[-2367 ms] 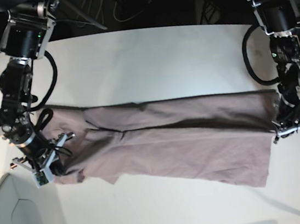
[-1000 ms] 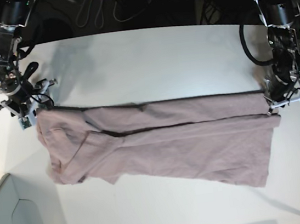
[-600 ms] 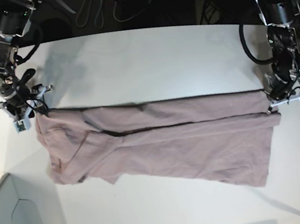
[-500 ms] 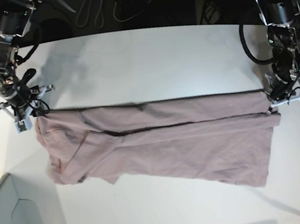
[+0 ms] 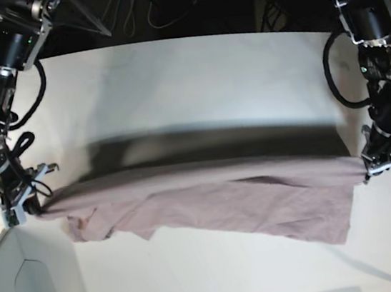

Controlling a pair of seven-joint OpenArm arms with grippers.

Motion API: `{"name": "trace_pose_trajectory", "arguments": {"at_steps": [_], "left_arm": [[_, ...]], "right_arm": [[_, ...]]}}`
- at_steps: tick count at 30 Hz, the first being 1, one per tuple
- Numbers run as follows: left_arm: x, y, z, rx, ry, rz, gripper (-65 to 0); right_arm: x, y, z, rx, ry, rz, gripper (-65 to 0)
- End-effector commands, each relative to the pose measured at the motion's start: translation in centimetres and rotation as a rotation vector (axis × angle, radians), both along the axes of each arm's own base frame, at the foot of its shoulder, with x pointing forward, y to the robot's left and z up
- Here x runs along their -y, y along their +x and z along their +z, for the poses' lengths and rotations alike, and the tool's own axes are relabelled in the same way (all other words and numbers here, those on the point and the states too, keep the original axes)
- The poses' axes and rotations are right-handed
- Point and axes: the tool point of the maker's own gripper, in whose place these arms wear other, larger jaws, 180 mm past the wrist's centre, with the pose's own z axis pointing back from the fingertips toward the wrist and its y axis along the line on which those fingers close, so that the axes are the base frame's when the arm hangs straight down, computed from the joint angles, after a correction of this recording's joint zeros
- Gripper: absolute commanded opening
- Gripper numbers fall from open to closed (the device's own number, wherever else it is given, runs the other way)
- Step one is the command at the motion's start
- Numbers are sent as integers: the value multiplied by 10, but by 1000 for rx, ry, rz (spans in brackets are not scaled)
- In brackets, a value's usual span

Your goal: Layout the t-shirt on the table in an organized manner, then fold the t-shirt properly

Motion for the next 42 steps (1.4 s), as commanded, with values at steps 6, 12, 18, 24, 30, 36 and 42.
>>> {"name": "trace_pose_trajectory", "arguments": {"at_steps": [6, 12, 18, 24, 30, 36, 42], "left_arm": [[-9, 55, 85, 205, 34, 12, -650], [20, 112, 146, 307, 32, -61, -650], [39, 161, 198, 353, 30, -107, -650], [54, 194, 241, 382, 1, -127, -650], [61, 209, 298, 465, -13, -136, -650], [65, 214, 361, 570, -15, -143, -650], [67, 213, 368, 584, -10, -148, -650]], "right_arm": [[14, 50, 75, 193, -36, -2, -650], [10, 108, 138, 291, -54, 30, -650], [7, 164, 187, 314, -57, 53, -650], [10, 206, 254, 364, -31, 80, -650], [-7, 229, 330, 496, -27, 152, -650], [-5, 229, 378, 559, -76, 164, -650], [6, 222, 382, 571, -105, 140, -650]]}}
